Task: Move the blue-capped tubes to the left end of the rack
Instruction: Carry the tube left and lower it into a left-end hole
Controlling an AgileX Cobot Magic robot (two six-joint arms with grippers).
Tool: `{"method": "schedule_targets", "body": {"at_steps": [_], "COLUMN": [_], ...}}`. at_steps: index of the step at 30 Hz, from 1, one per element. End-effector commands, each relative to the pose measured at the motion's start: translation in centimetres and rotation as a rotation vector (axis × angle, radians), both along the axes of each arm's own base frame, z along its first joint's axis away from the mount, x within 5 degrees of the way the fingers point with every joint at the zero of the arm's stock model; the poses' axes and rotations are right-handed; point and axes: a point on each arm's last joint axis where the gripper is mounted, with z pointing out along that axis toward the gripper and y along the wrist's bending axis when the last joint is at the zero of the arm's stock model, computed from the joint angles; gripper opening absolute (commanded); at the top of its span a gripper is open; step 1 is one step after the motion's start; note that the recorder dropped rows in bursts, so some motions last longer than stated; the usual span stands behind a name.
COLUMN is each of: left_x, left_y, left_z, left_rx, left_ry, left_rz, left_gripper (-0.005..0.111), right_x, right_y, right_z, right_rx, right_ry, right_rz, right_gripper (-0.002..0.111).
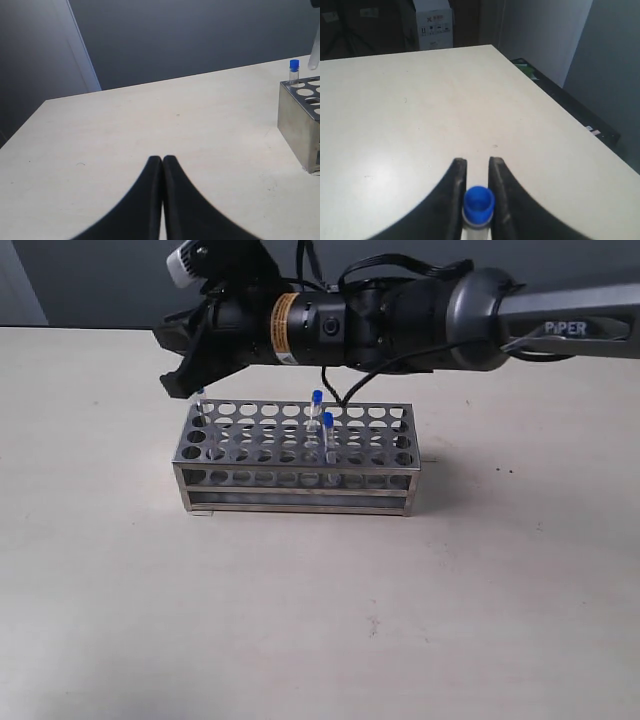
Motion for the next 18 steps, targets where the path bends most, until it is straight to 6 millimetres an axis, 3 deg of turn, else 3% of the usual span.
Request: {"method": "schedule_targets", "body": {"at_steps": [1, 10, 16, 18], "left_x": [0.0, 0.0, 0.0, 0.0], "left_y": [-0.1, -0.1, -0.1, -0.1], "left_z": [0.2, 0.2, 0.2, 0.2], "left_rx": [-0.007, -0.007, -0.007, -0.007], "left_ry": [-0.011, -0.011, -0.011, -0.011], "left_rz": [-0.009, -0.009, -0.009, -0.009], "left_gripper": [0.0, 0.0, 0.0, 0.0], "right_x": [0.5, 1.1, 0.9, 0.9], "right_y": [0.7, 1.2, 1.5, 1.6], "right_z": [-1.4, -5.8, -7.0, -7.2], "right_rx": [-0.021, -0.093, -0.082, -0.081], "right_ry": [0.022, 0.081, 0.103, 0.107], "right_rz": [-0.011, -0.022, 0.016, 0.02], "right_gripper": [-0.001, -0.001, 0.0, 0.008]}}
